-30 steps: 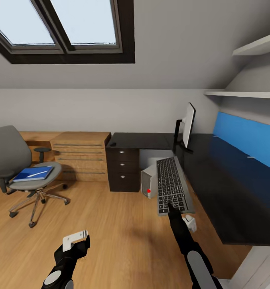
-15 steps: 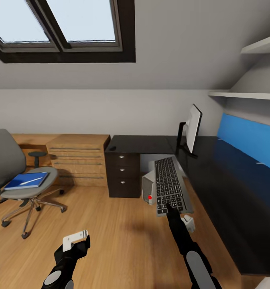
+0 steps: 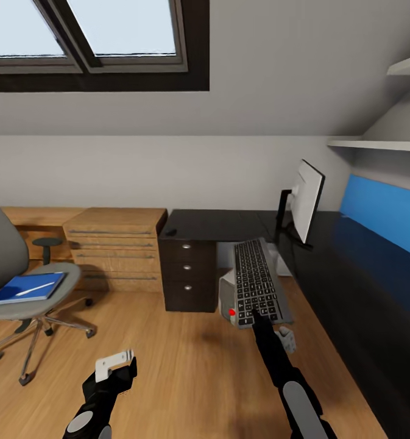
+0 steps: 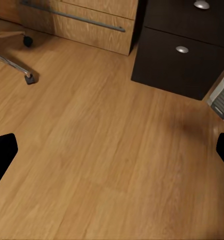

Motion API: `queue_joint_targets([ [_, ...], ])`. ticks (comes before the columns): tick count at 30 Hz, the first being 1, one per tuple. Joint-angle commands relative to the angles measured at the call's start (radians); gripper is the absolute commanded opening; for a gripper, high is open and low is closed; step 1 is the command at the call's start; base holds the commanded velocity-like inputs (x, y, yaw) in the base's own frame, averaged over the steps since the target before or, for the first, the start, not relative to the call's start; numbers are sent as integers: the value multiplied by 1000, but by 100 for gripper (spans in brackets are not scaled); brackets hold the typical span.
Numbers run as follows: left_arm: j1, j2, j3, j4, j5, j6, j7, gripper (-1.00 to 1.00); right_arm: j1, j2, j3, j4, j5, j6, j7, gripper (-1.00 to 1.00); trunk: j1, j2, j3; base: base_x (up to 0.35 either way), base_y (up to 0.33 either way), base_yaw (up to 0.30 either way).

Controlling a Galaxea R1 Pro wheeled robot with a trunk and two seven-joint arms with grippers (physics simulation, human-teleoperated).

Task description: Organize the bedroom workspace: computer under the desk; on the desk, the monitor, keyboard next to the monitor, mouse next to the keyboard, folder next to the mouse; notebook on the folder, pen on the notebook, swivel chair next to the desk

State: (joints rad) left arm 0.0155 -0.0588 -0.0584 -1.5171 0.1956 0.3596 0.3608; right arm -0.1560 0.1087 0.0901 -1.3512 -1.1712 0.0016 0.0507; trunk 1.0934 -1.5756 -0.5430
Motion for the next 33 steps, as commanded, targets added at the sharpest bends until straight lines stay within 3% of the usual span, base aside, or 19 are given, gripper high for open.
queue_joint_targets([
  [1, 0, 0, -1, -1, 10, 2, 8, 100, 0, 0, 0, 0, -12, 0, 6, -100, 1, 0, -1, 336, 138, 0],
  [14, 0, 0, -1, -2, 11, 3, 7, 100, 0, 0, -3, -11, -27, 1, 8, -100, 1, 0, -1, 336, 146, 0],
  [17, 0, 0, -1, -1, 11, 4, 7, 100, 0, 0, -3, -14, -105, 5, 7, -100, 1, 0, -1, 336, 146, 0],
  [18, 0, 0, -1, -1, 11, 5, 7, 100, 0, -1, -3, -15, -153, 14, 7, -100, 1, 0, -1, 336, 140, 0],
  [20, 0, 0, -1, -1, 12, 6, 7, 100, 0, -10, -3, -16, -249, 65, 6, -100, 1, 0, -1, 337, 132, 0],
  [24, 0, 0, -1, -1, 11, 6, 7, 100, 0, -24, -5, -17, -369, 152, 6, -100, 1, 0, -1, 337, 123, 0],
  [28, 0, 0, -1, -2, 11, 5, 7, 100, 0, -27, -6, -16, -403, 173, 6, -100, 1, 0, -1, 336, 113, 0],
  [33, 0, 0, -3, -2, 11, 5, 7, 100, 0, -27, -6, -15, -413, 179, 6, -100, 1, 0, -1, 337, 110, 0],
])
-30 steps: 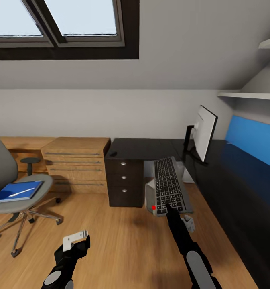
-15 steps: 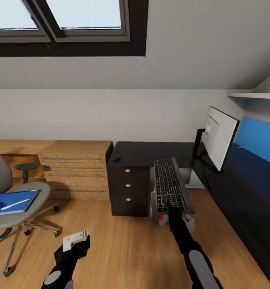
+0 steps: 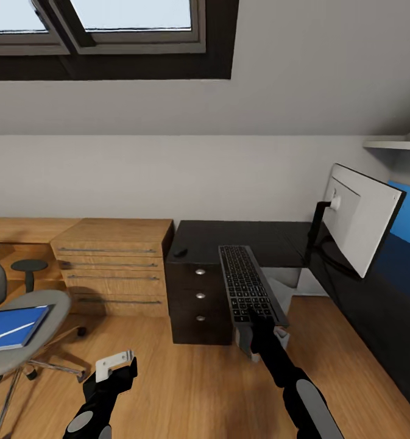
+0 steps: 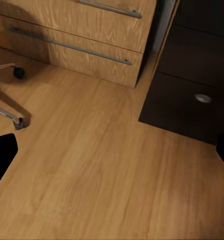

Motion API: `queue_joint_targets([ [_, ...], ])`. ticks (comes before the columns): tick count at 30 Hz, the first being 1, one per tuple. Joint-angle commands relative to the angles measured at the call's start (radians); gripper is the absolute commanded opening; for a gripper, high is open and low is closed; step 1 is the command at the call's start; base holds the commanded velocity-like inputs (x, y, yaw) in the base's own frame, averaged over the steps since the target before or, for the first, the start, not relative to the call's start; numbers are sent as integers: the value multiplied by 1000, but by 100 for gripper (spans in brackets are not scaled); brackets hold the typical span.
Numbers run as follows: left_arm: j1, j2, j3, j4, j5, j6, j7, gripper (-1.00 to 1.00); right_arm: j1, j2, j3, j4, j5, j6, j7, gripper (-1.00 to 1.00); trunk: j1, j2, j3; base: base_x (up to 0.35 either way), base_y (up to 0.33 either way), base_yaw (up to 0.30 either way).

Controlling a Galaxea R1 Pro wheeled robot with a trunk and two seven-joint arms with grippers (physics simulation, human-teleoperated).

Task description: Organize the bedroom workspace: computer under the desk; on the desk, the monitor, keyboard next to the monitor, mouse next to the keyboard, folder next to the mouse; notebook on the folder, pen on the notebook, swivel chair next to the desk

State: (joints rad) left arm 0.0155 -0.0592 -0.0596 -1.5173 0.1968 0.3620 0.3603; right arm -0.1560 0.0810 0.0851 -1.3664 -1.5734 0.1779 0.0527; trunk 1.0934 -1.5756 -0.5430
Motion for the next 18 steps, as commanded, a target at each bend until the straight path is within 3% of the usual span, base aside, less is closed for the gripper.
queue_joint_targets([
  [1, 0, 0, -2, -1, 10, 3, 8, 100, 0, 1, -1, 0, -10, 2, 3, -100, 1, 0, -1, 337, 109, 0],
  [18, 0, -1, -2, -1, 10, 1, 8, 100, 0, 0, 2, 27, -4, -4, -1, -100, 1, 0, -1, 336, 110, 0],
])
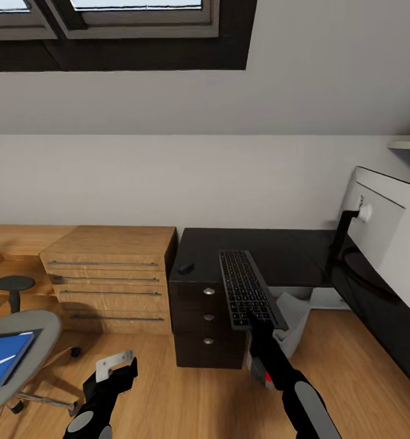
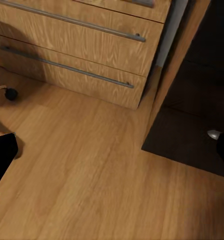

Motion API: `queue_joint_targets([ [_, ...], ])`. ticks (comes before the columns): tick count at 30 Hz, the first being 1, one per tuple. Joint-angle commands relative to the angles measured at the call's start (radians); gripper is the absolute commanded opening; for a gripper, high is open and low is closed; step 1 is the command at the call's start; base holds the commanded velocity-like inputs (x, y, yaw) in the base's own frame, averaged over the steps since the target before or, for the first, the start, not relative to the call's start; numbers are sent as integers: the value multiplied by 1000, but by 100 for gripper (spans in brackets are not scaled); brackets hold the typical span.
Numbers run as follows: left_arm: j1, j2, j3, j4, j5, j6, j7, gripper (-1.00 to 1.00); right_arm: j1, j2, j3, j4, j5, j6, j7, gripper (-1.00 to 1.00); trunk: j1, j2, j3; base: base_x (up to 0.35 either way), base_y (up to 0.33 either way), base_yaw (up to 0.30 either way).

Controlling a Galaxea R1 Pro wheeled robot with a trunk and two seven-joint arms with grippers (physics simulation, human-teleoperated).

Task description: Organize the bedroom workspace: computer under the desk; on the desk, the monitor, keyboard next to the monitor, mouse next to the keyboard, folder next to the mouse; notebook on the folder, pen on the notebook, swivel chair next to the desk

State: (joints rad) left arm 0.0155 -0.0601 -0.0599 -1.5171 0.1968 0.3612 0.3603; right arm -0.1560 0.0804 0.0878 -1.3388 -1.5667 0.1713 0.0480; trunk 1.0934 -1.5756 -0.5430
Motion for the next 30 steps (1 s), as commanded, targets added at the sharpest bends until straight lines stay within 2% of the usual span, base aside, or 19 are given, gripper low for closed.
queue_joint_targets([
  [1, 0, 0, -1, -2, 10, 2, 8, 100, 0, 0, -1, 0, -10, 3, 4, -100, 1, 0, -1, 336, 120, 0],
  [15, 0, 0, -1, -2, 10, 4, 8, 100, 0, -8, -2, -15, -11, 1, 6, -100, 1, 0, -1, 336, 121, 0],
  [30, 0, 2, 0, -11, 11, 5, 8, 100, 0, -6, -4, -9, -13, -1, 6, -100, 1, 0, -1, 332, 9, 0],
])
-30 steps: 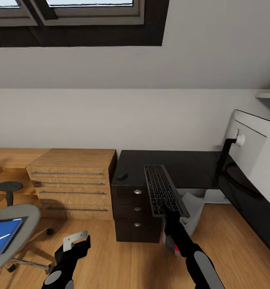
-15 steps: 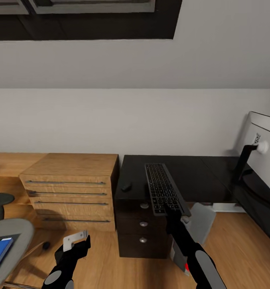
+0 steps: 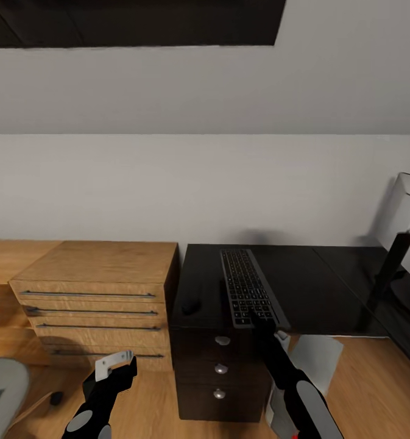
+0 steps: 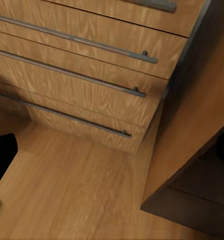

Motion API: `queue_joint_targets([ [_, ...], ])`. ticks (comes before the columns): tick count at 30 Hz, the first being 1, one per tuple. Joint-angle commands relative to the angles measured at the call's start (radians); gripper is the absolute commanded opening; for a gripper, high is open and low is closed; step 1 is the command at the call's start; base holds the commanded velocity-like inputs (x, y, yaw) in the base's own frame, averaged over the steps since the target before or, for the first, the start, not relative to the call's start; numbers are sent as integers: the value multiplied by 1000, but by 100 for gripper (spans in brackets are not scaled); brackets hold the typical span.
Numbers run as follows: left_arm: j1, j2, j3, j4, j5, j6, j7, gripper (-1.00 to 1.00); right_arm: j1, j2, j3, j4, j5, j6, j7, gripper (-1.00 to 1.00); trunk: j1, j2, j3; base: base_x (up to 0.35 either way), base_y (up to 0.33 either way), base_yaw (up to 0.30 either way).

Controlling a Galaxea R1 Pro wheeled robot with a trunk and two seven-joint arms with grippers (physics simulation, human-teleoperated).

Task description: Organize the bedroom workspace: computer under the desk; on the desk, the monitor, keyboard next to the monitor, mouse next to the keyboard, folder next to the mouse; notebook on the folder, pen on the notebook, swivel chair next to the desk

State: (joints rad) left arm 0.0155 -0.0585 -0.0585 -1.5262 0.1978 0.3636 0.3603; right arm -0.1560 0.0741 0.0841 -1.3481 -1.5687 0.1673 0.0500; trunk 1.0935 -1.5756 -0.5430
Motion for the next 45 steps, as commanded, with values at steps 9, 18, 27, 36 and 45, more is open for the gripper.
queue_joint_targets([
  [9, 0, -3, -3, -41, 14, 4, 12, 100, 0, 2, 2, 54, -10, 3, 5, -100, 0, 0, -1, 69, 0, 0],
  [18, 0, -5, -3, -58, 17, 3, 14, 100, 0, 3, 3, 60, -8, 3, 5, -100, 31, -56, -26, 2, 0, 0],
  [27, 0, -7, -4, -51, 17, 3, 15, 100, 0, 1, 4, 60, -7, 3, 7, -100, 66, -119, -54, 0, 0, 0],
  [36, 0, -7, -3, -51, 17, 3, 16, 100, 0, 1, 6, 57, -7, 3, 7, -100, 100, -182, -82, 0, 0, 0],
  [45, 0, -7, -4, -35, 15, 4, 15, 100, 0, -1, 5, 57, -7, 3, 7, -100, 104, -189, -85, 0, 0, 0],
])
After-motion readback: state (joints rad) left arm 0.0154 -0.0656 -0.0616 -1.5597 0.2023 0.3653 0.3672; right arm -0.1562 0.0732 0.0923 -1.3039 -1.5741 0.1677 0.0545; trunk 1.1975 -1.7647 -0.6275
